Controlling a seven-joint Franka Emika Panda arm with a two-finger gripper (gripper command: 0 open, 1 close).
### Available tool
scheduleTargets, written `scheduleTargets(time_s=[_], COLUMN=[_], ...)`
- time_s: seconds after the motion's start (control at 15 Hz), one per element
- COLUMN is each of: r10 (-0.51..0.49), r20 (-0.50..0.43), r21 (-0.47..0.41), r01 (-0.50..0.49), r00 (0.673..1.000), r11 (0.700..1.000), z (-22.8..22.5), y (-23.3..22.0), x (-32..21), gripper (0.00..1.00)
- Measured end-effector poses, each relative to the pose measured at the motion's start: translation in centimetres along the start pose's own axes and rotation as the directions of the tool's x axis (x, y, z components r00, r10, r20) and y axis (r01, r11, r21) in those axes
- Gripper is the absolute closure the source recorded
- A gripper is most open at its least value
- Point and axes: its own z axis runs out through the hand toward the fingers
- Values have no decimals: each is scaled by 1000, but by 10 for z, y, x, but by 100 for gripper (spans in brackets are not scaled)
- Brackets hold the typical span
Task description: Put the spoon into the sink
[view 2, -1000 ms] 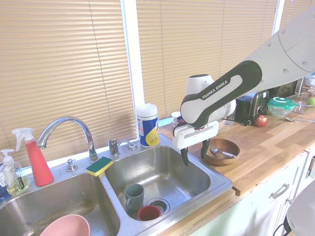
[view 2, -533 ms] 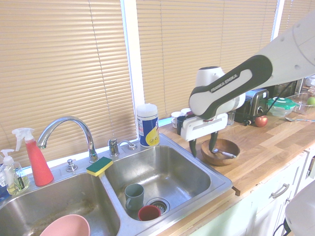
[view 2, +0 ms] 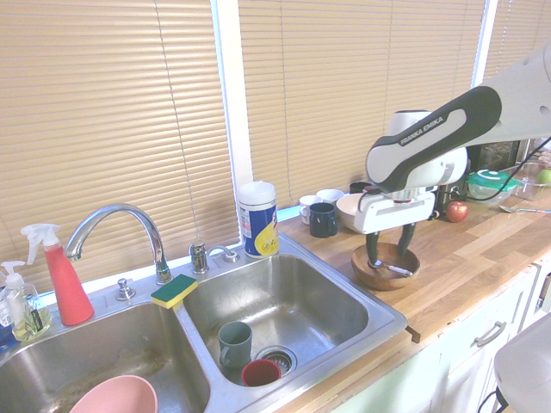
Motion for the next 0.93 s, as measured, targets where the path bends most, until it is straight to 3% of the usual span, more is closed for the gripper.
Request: scheduleTargets(time_s=[0.27,0.67,0.73,0.93], r10=[16,17,15,12], r20=[56,79,80,83], r21=[17,11,10,11], r01=[-17,-18,-16,-13], r00=[998,997,997,996], r11=[1000,1000,1000,1000], z=[17,38,39,41], y=[23,20,19,16], x=[17,22,23,23], gripper=[0,0,100,100])
